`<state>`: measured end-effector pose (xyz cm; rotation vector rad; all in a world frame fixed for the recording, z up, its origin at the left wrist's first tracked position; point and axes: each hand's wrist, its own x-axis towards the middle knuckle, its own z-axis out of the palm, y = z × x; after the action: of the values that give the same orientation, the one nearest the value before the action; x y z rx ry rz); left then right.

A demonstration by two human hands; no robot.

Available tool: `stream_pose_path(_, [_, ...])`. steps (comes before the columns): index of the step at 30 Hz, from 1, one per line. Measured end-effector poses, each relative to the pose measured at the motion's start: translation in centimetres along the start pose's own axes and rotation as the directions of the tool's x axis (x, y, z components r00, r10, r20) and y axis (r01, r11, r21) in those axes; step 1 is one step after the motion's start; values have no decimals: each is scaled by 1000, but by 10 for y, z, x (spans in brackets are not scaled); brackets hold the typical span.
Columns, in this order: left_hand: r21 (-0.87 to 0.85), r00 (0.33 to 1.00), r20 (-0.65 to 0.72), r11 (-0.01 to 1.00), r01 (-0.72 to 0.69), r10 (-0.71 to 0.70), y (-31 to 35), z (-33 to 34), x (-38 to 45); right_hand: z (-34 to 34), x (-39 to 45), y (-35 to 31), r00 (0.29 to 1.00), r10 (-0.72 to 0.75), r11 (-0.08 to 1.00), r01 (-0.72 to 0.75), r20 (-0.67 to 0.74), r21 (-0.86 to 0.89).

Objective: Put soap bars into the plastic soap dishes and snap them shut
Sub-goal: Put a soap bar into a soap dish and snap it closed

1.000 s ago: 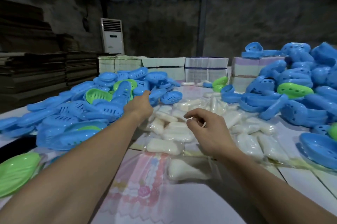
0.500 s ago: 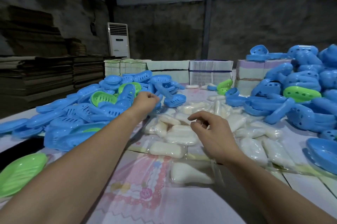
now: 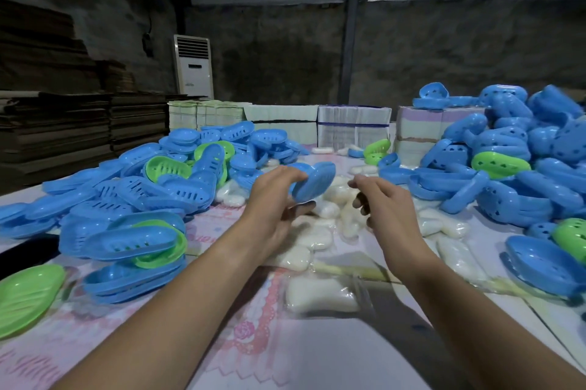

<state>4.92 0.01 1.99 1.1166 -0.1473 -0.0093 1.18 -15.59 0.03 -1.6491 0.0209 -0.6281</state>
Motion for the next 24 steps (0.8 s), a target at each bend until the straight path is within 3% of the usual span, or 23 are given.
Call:
stream_pose_path(3, [-192,998,38,980,60,-54,-2,-2,-5,-1,-1,-1,999,25,1000,-25,20,11])
stream_pose_path(7, [-139,997,83,990,15,-4,-12,3,-8,2,-3,0,997,10,996,-2,82,-89])
stream_pose_path(9, [10,998,43,999,-47,47,-20,0,-6,2,-2,1,997,-5,992,15,80,-123])
stream_pose_path(12, [327,975,37,919,-219,219,-28,-7,-1,-8,3,0,1000,-20,963,16,-12,-270])
stream_pose_path(14, [361,964,74,894,-264,255,-27,-10,0,-22,9,-2,997,-67,831,39,-31,-556])
stream_pose_path(17, [242,975,71,945,-220,209,-28,-10,3,-43,11,-8,999,46,406,2,22,-914])
stream_pose_path(19, [45,996,-18,995,-88,89,-26,-6,4,-52,10,-15,990,137,231,-13,19,-973])
stream_pose_path(21, [-178,993,-83,982,69,-85,-21,-6,8,-55,7,-23,983,183,126,6,29,-992])
stream_pose_path(24, [-380,966,46,890,251,-253,-19,-11,12,-54,5,-21,969,245,29,26,33,-999])
